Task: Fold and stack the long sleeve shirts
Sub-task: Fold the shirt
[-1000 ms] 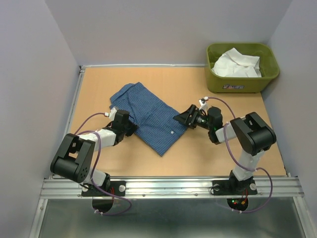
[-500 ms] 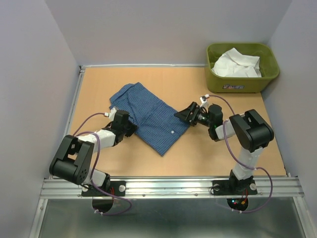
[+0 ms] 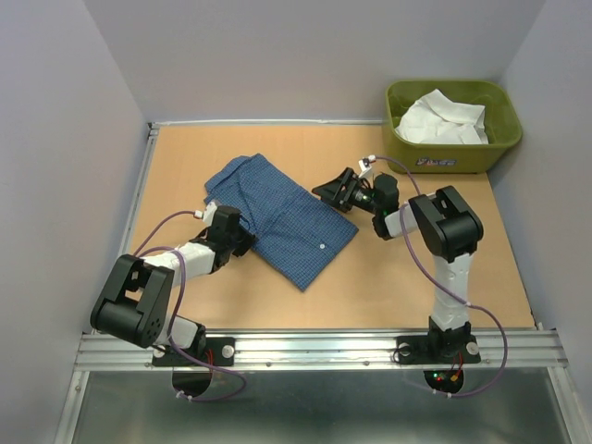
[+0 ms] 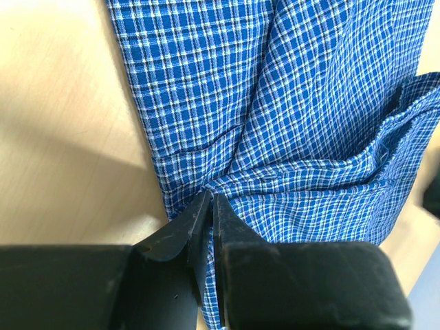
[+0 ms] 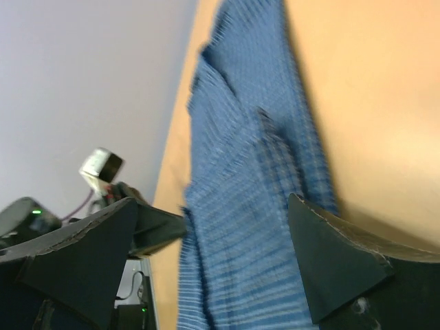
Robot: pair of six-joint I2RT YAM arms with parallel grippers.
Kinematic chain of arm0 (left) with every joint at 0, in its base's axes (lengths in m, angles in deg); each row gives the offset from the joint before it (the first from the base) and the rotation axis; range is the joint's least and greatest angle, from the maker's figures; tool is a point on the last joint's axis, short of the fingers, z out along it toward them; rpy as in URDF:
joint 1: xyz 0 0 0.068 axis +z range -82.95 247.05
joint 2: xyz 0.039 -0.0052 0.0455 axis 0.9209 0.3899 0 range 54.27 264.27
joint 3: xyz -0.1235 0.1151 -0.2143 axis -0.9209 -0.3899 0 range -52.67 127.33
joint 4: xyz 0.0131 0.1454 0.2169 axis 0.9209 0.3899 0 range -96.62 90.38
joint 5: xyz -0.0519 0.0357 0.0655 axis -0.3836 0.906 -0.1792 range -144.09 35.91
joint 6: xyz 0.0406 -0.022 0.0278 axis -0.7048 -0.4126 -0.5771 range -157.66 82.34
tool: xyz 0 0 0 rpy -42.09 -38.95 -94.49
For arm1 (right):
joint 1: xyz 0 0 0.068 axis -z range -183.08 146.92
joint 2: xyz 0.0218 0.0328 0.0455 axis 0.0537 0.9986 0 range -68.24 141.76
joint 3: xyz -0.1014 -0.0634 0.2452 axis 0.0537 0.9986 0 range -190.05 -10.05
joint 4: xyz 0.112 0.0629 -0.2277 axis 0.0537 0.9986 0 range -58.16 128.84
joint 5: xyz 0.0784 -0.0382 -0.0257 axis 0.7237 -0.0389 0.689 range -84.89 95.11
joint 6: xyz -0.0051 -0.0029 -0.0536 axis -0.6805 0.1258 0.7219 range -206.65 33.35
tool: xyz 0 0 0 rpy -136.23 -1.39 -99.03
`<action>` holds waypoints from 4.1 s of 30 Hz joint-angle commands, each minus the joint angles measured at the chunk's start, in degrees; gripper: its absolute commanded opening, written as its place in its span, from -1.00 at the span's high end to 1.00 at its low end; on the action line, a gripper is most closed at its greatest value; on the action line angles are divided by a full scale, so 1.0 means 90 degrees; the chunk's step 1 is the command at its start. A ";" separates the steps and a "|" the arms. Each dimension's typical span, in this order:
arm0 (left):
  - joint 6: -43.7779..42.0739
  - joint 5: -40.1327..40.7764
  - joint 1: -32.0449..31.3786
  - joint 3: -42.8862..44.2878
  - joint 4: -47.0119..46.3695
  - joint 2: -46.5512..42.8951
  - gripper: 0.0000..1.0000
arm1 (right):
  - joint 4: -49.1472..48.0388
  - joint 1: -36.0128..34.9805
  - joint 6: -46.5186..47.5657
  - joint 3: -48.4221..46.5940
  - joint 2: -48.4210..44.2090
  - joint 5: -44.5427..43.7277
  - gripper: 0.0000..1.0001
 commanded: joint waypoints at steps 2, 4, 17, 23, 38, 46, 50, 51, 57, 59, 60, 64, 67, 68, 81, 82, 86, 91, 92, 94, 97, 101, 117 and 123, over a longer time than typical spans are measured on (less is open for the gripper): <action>-0.0132 0.0012 0.0018 -0.0025 0.0104 -0.0188 0.63 | -0.0628 -0.0093 -0.0143 -0.0035 0.0758 0.0014 -0.90; -0.0123 0.0003 0.0018 -0.0045 0.0114 -0.0179 0.63 | -0.0677 -0.0083 -0.0085 0.0111 0.0856 -0.0074 -0.90; -0.0191 0.0032 0.0018 -0.0006 0.0201 -0.0228 0.63 | 0.0328 -0.0093 0.0374 -0.0796 -0.0012 -0.0095 -0.90; -0.0230 0.0061 0.0018 0.0052 0.0250 -0.0227 0.63 | 0.0758 -0.0521 0.0325 -0.1060 -0.0422 0.0043 -0.90; -0.0279 0.0129 0.0018 0.0121 0.0289 -0.0218 0.63 | 0.0807 -0.1773 0.0237 -0.0778 0.0123 -0.0308 -0.90; -0.0396 0.0227 0.0018 0.0199 0.0348 -0.0257 0.63 | 0.0827 -0.1607 0.0432 -0.0825 0.0622 -0.0456 -0.89; -0.0533 0.0383 0.0018 0.0403 0.0572 -0.0441 0.62 | 0.1021 -0.1558 0.0520 -0.0933 0.0136 -0.0261 -0.89; -0.0600 0.0509 0.0018 0.0462 0.0727 -0.0491 0.58 | 0.1235 -0.1558 0.0617 -0.0953 0.0018 -0.0193 -0.90; -0.1001 0.0920 0.0028 0.1009 0.1323 -0.0823 0.51 | 0.1451 -0.1723 0.0716 -0.0241 -0.1084 0.0256 -0.90; -0.1186 0.0969 0.0028 0.1185 0.1373 -0.0911 0.46 | 0.1578 -0.1831 0.0764 0.0197 -0.1320 0.0355 -0.90; -0.1235 0.0999 0.0028 0.1214 0.1547 -0.0940 0.46 | 0.1617 -0.1986 0.0794 0.0364 -0.1582 0.0423 -0.90; -0.1431 0.1194 0.0028 0.1322 0.1754 -0.1242 0.41 | 0.1783 -0.2455 0.1038 0.0990 -0.1985 0.0608 -0.90; -0.1606 0.1389 0.0028 0.1361 0.1861 -0.1535 0.35 | 0.1998 -0.2758 0.1126 0.1302 -0.2073 0.0803 -0.90; -0.1655 0.1418 0.0028 0.1409 0.1881 -0.1642 0.33 | 0.2008 -0.2798 0.1126 0.1371 -0.2034 0.0853 -0.90; -0.2749 0.1643 0.0037 0.2200 0.2115 -0.1312 0.03 | 0.3857 -0.2827 0.1866 0.1509 -0.1866 0.0552 -0.81; -0.2769 0.1653 0.0047 0.2385 0.2115 -0.1215 0.02 | 0.4163 -0.2827 0.2071 0.1421 -0.2003 0.0434 -0.81; -0.2974 0.1634 0.0213 0.2882 0.2008 -0.0620 -0.04 | 0.5210 -0.2818 0.2756 0.1128 -0.3009 -0.0512 -0.81; -0.3325 0.1536 0.0535 0.3809 0.1989 0.0659 -0.06 | 0.6341 -0.2808 0.3020 0.0738 -0.3762 -0.2461 -0.70; -0.3384 0.1536 0.0574 0.3957 0.1979 0.1077 -0.06 | 0.6499 -0.2827 0.3030 0.0698 -0.3859 -0.2767 -0.68; -0.3530 0.1468 0.0681 0.4270 0.2095 0.1518 0.00 | 0.6840 -0.2808 0.3069 0.0513 -0.3880 -0.3520 -0.53; -0.3715 0.1458 0.0731 0.4895 0.2301 0.2300 0.13 | 0.7378 -0.2817 0.3098 0.0317 -0.3763 -0.4299 -0.27; -0.3736 0.1468 0.0809 0.5383 0.2544 0.3159 0.24 | 0.7506 -0.2720 0.3196 0.0112 -0.3460 -0.4840 0.06; -0.2311 0.1028 0.1316 0.3023 0.2751 0.2567 0.35 | 0.7526 -0.1745 0.4962 -0.0425 -0.2055 -0.5114 0.14; -0.2222 0.0843 0.1385 0.2309 0.2798 0.1395 0.19 | 0.7633 -0.1616 0.5228 -0.0903 -0.2199 -0.4880 0.07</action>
